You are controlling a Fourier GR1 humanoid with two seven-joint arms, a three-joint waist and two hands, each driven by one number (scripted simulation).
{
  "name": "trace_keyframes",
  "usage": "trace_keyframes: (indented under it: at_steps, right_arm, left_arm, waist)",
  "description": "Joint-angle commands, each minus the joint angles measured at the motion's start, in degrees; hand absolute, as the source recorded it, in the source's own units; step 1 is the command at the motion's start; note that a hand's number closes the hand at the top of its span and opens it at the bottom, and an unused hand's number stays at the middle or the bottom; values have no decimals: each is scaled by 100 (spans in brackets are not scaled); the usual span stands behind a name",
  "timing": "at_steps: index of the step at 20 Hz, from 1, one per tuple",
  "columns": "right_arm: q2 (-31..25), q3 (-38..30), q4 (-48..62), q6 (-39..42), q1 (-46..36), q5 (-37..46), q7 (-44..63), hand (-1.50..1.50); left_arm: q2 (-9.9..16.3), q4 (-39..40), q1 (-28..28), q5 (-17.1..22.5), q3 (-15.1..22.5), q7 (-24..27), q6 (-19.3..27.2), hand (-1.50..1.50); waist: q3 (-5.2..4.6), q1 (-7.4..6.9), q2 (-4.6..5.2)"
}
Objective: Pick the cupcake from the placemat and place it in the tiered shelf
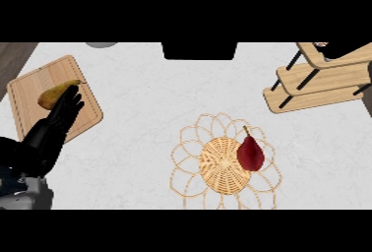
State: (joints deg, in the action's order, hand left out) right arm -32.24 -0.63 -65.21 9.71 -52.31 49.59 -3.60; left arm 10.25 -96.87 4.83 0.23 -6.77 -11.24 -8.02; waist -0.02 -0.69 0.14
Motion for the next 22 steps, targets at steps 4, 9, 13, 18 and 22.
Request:
trace_keyframes:
  at_steps: [4,9,13,18,22]
  right_arm:
    - [136,-183,771,-282,-8,277,4,150]
    - [-29,-768,727,-1264,373,385,508,150]
    - [-979,-37,1126,-1105,440,1756,781,150]
    - [-1283,396,1008,131,211,1983,531,-150]
    - [-910,-291,1179,-373,-81,1776,1288,-150]
  left_arm:
    - [-352,-193,-412,-338,349,316,183,0]
    - [-104,109,205,-41,23,-146,78,0]
    - [-100,63,-56,-137,77,182,30,0]
    - [-134,-81,105,-186,110,-117,145,0]
    - [-81,-104,-96,0,-14,-37,-14,0]
  waist:
    - [1,-16,1]
    - [4,71,0]
    - [-26,-40,55]
    - [-3,41,-24]
    - [0,17,-13]
